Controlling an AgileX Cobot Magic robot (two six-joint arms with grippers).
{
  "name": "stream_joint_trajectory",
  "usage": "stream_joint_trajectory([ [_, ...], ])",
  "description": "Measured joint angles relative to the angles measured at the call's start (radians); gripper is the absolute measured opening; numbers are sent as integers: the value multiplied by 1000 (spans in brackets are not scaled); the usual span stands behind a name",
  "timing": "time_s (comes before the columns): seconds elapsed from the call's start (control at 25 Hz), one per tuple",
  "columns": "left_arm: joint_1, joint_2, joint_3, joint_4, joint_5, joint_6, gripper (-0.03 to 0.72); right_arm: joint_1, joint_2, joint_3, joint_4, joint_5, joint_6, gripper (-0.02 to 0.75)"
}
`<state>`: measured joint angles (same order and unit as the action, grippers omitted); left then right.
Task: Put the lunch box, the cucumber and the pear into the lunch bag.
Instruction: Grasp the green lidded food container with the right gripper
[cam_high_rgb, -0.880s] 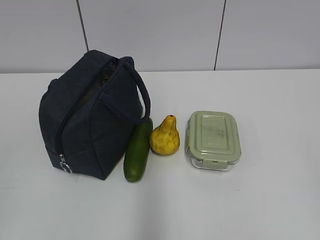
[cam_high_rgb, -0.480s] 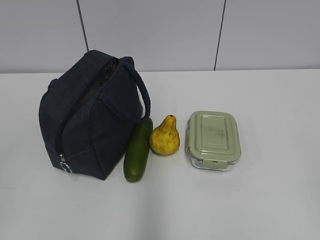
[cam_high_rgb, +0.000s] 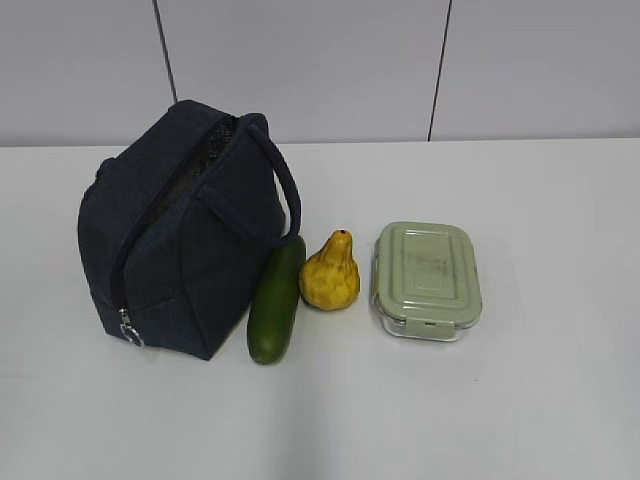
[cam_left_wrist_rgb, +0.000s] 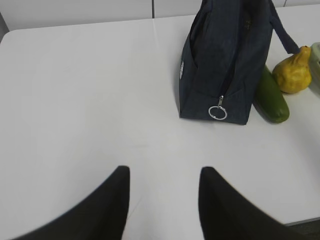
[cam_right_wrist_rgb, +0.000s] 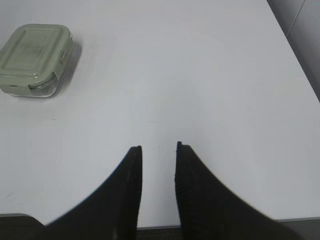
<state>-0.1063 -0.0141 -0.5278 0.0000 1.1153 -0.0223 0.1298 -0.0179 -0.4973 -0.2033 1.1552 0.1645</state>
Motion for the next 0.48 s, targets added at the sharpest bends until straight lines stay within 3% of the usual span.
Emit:
stream_joint_trajectory([
  [0.48, 0, 0, 0, 0, 0, 0, 269, 0, 0, 0, 0, 0, 0, 195],
])
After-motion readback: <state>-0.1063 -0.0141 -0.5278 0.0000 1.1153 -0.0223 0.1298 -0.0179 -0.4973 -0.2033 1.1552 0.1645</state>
